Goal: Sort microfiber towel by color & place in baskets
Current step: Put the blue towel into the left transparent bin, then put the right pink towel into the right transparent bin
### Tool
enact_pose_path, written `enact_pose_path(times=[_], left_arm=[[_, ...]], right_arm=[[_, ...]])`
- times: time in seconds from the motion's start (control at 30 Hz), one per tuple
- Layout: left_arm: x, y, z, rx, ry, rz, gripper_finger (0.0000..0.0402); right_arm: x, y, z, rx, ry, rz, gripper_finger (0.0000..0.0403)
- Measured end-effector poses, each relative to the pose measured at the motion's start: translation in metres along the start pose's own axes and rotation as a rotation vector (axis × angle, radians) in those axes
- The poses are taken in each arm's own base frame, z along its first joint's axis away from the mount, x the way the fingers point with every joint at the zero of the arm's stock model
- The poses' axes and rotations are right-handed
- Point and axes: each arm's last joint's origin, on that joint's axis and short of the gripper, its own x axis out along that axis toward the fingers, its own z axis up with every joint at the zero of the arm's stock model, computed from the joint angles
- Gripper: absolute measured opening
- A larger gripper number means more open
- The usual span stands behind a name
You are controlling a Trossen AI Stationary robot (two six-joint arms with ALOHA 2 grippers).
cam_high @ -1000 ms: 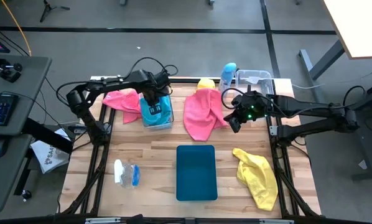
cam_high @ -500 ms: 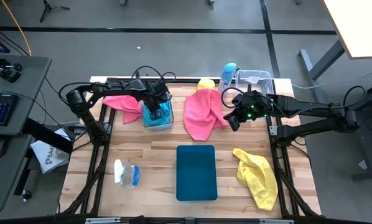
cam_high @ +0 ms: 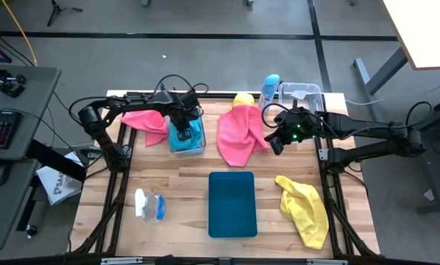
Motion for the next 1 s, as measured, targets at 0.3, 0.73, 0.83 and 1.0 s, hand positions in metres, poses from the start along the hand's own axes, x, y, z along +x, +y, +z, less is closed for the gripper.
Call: enact_pose_path(times=[0.3,0.73,0.83,1.0], left_arm=[[-0.059,0.003,0.028,0.096,-0.013,0.041,0.0001],[-0.156,0.013,-0.004,-0.121,-0.376,-0.088,0.0001],[-0.177,0.006,-0.027,-0.187,-0.543,-0.112,0.0001],[-0.194,-0.012,-0.058,-0.269,-0.770,-0.128,0.0001]], right_arm=[[0.000,0.002,0.003,-0.004,-0.033,0.022,0.0000],[0.000,0.016,0.024,0.022,-0.241,0.170,0.0000],[0.008,0.018,0.035,0.068,-0.299,0.208,0.0014],[0.046,0.011,0.051,0.078,-0.218,0.118,0.0097]])
